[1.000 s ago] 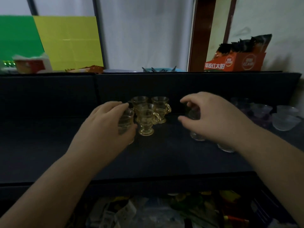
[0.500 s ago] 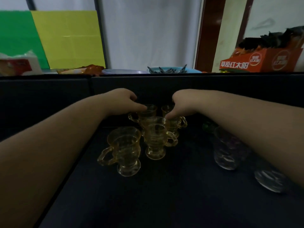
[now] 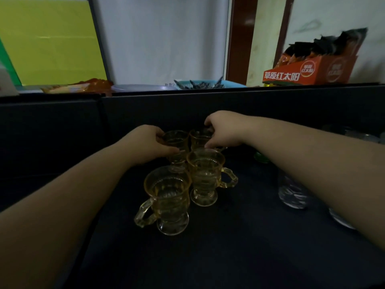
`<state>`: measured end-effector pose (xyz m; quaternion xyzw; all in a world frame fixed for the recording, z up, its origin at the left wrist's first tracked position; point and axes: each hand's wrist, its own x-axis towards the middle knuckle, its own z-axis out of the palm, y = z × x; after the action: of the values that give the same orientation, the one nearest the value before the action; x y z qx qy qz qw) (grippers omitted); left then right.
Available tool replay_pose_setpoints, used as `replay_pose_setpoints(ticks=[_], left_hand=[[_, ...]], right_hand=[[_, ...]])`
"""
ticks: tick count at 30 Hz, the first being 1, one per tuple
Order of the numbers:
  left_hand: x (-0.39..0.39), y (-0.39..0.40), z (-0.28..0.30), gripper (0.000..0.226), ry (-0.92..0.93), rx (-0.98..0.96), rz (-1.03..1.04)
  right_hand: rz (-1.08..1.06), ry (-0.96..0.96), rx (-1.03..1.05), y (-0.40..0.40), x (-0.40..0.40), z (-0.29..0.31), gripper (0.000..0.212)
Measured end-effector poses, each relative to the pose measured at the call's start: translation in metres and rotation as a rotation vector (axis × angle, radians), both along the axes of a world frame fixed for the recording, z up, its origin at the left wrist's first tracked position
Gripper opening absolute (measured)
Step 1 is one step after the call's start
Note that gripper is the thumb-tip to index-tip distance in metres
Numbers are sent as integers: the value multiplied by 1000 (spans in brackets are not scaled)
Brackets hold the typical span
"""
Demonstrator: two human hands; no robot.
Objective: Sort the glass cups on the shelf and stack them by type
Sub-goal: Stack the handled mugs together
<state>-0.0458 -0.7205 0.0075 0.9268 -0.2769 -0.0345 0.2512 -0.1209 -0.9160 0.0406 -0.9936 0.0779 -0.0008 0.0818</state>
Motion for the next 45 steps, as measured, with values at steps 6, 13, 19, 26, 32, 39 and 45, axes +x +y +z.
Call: replay_pose_setpoints(ticks=[6,13,19,26,32,39,45], left_hand=[[5,8,-7,46,-20,-84,-9],[-4,20,-2,55,-65,-60,-7],[-64,50,20,60,-191,-212,-66],[-136,61,-16,83,21,-195,-216],[-117,45,-45,85,12,-408,-29],[-91,29,-48,49,206,-548,86],[-86,28,-58,31,173,-606,57]], right_hand=[[-45,-8,82,3,5,-4,70],[-96,-64,27,7,-14,4,75],[-125,-400,267,21,-72,-11,50],[-58,-379,794,42,-105,-70,58],[-13,-431,843,44,-100,-90,59],[-145,-492,863,40,-95,-96,60],[-190,-568,911,39,-86,-101,62]])
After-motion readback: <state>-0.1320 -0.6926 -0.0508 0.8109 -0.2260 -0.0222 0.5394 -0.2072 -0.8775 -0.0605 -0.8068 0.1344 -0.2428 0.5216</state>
